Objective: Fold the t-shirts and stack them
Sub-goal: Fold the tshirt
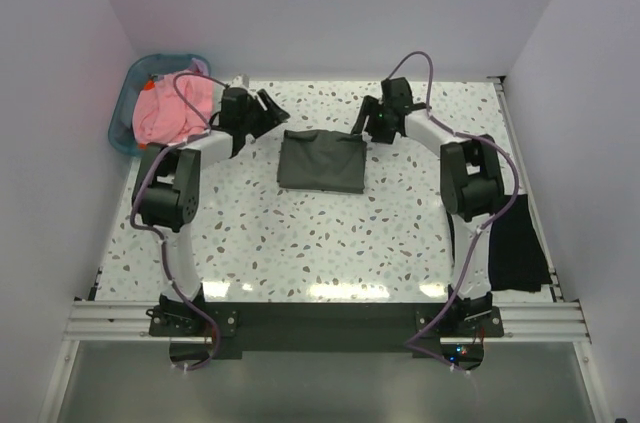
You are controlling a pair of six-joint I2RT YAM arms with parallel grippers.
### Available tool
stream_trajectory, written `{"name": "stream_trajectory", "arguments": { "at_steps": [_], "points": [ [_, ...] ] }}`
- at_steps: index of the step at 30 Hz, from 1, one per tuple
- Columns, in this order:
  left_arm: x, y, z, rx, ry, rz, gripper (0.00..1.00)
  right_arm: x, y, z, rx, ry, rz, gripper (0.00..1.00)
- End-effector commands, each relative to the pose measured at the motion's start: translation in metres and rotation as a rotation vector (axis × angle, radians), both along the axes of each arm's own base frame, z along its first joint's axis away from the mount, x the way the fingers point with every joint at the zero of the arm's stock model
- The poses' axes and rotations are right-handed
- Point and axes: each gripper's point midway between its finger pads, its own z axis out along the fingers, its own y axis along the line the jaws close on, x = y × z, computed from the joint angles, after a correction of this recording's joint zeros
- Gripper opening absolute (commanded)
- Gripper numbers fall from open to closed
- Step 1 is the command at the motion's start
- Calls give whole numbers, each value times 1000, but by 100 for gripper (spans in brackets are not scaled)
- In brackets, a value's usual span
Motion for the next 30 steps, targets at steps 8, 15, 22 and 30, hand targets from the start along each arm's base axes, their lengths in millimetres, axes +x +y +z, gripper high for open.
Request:
{"name": "stream_trajectory", "arguments": {
  "at_steps": [8, 15, 22, 30],
  "points": [
    [-17, 13, 75, 154, -101, 96, 28, -14, 19, 95, -81, -196, 51, 47],
    [-28, -21, 38, 161, -39, 40, 3, -26, 67, 61, -65, -134, 183, 31],
    [-16, -40, 7, 141, -2, -35, 0, -11, 83, 40, -60, -102, 253, 29],
    [-4, -45, -13, 133, -5, -57, 2, 5, 81, 14, -75, -67, 244, 28]
  ]
}}
